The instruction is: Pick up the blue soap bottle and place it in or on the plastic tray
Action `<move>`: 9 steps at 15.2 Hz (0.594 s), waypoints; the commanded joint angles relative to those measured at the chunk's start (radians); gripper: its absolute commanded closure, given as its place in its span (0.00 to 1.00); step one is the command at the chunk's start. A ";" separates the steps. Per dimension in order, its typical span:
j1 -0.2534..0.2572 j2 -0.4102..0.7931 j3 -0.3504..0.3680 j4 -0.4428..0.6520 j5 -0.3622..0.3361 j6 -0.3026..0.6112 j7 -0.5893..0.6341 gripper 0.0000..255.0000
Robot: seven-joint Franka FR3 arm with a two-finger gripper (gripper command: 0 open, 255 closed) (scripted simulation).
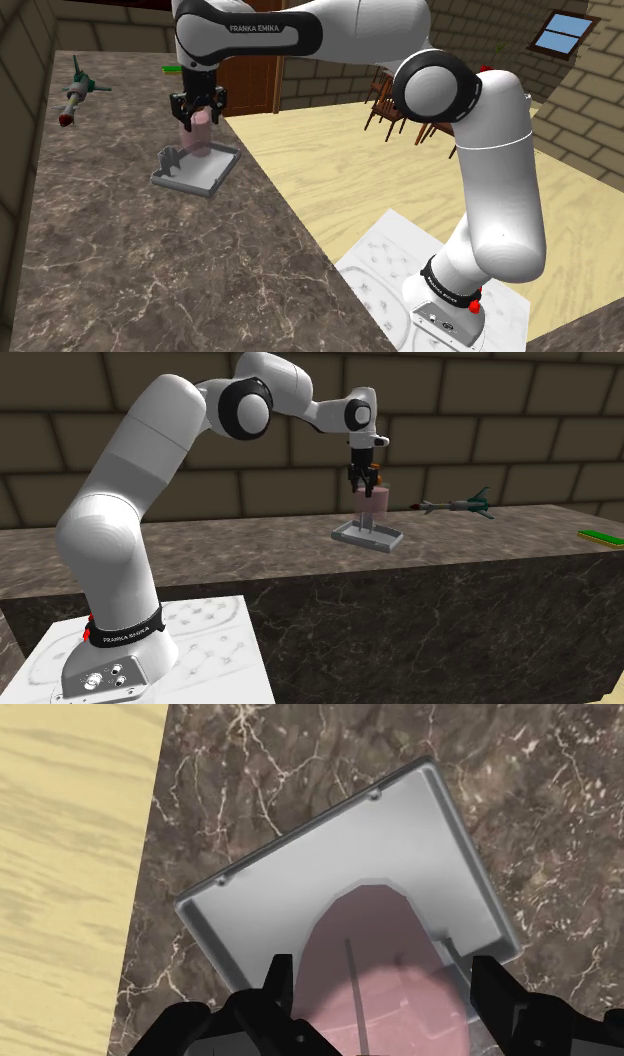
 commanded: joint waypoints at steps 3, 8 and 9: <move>-0.002 -0.006 0.000 -0.022 0.000 0.017 0.001 1.00; -0.002 -0.006 0.000 -0.022 0.000 0.017 0.001 0.00; -0.002 -0.006 0.000 -0.022 0.000 0.017 0.001 0.00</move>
